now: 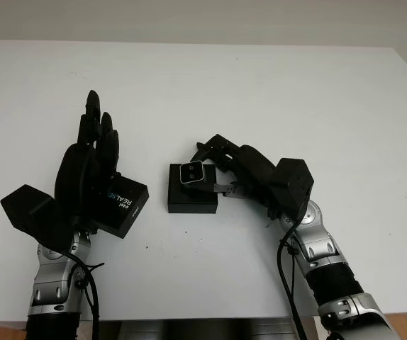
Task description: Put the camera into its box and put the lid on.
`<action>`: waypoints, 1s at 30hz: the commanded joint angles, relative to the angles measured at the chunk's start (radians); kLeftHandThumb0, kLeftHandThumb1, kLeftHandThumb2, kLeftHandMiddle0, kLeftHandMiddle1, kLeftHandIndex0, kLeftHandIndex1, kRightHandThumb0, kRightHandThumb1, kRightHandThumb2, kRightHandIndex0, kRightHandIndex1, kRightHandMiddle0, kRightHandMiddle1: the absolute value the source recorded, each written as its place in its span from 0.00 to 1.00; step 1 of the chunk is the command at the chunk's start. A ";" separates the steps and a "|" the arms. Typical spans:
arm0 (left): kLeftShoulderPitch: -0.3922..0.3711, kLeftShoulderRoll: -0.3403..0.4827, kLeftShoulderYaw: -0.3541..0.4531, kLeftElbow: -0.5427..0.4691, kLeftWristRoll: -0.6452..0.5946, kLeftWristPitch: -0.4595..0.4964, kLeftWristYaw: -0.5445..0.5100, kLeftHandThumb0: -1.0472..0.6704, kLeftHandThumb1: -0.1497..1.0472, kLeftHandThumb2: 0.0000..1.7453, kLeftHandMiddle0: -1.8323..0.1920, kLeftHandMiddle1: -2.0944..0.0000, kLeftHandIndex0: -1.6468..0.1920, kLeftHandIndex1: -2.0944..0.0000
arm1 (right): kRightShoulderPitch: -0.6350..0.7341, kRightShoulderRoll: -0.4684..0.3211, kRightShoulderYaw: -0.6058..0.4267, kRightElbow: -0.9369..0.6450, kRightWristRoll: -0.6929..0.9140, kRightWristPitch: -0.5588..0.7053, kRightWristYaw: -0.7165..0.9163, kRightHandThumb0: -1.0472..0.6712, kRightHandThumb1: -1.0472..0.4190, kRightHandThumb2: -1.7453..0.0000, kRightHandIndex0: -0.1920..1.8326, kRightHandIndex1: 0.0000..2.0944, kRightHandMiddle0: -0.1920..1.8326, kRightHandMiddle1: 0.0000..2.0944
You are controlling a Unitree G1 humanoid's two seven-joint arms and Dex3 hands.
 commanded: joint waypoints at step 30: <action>0.013 0.006 0.005 -0.012 -0.003 -0.005 -0.007 0.17 1.00 0.30 1.00 1.00 1.00 1.00 | 0.038 0.009 0.040 -0.006 -0.009 0.012 0.029 0.30 0.03 0.97 0.16 0.02 0.25 0.82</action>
